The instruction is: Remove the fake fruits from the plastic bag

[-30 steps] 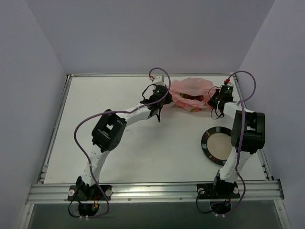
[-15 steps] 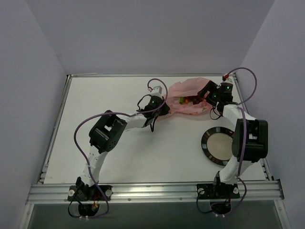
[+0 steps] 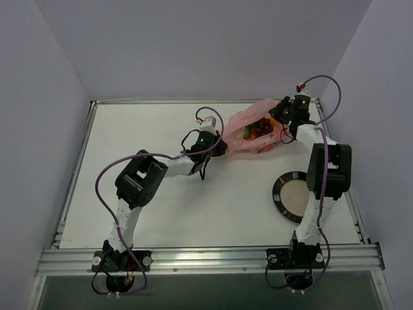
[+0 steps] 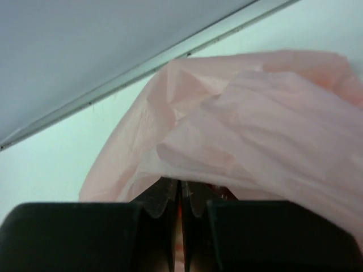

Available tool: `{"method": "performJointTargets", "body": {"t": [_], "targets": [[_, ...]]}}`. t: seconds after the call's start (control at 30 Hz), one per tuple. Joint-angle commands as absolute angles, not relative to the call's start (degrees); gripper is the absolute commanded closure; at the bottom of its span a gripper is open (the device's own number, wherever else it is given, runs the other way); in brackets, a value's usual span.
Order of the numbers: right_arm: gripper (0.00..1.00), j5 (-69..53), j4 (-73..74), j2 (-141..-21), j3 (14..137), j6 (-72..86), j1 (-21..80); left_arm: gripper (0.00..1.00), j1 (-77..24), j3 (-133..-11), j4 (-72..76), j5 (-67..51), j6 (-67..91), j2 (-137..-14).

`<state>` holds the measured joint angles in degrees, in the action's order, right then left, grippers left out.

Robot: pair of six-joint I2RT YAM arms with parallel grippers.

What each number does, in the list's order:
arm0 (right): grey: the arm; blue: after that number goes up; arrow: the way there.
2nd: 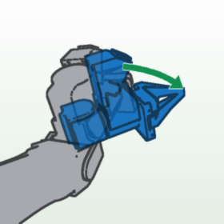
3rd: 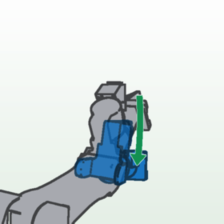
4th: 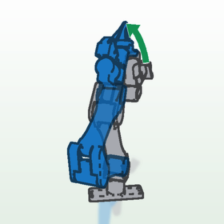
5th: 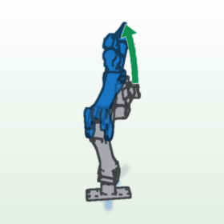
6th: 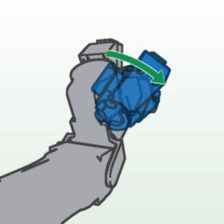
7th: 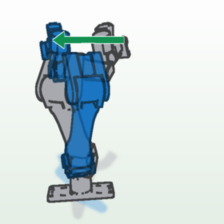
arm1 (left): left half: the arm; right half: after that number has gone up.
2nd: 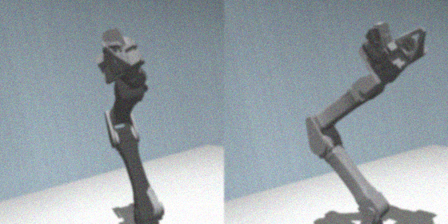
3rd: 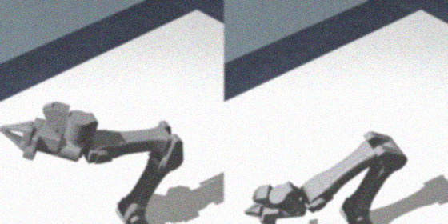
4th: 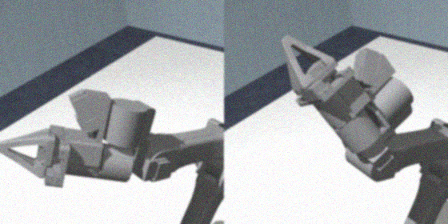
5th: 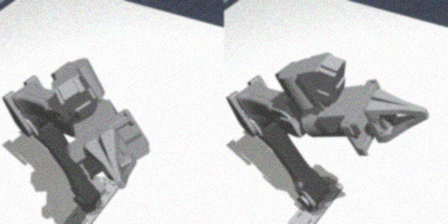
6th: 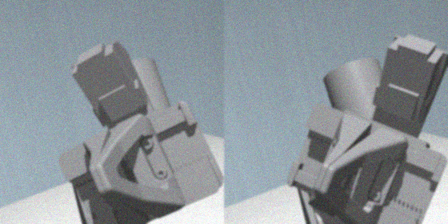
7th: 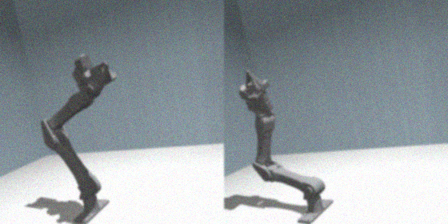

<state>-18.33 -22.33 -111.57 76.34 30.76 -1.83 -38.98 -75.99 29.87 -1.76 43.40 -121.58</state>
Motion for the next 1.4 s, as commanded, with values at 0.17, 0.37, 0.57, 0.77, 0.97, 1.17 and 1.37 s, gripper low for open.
{"method": "performJointTargets", "body": {"t": [0.17,0.37,0.57,0.77,0.97,1.17,1.37], "targets": [[1.00,-22.94,-25.58,-119.53,89.38,32.96,-2.37,0.98,-37.97,-75.67,35.77,-6.23,44.29,-119.27],[0.57,-19.69,-19.34,-108.92,79.67,21.38,0.52,0.98,-37.62,-76.64,36.39,-7.56,44.30,-118.92],[0.42,-16.27,-16.79,-95.73,67.60,17.93,2.11,0.98,-37.70,-77.87,36.30,-7.91,44.91,-119.09],[0.79,-12.31,-15.56,-95.53,63.02,18.19,6.32,0.93,-37.79,-80.50,31.82,-7.21,43.07,-118.39],[0.76,-11.08,-16.35,-97.82,61.44,19.16,8.87,0.42,-38.05,-86.48,20.41,-9.58,36.23,-117.61],[0.80,-8.97,-17.14,-98.35,60.21,19.77,9.14,0.41,-39.19,-86.83,12.14,-2.04,29.72,-111.63],[0.88,-6.51,-18.10,-96.07,59.77,21.44,8.88,0.42,-42.63,-99.56,-2.26,1.84,23.91,-118.71]]}}
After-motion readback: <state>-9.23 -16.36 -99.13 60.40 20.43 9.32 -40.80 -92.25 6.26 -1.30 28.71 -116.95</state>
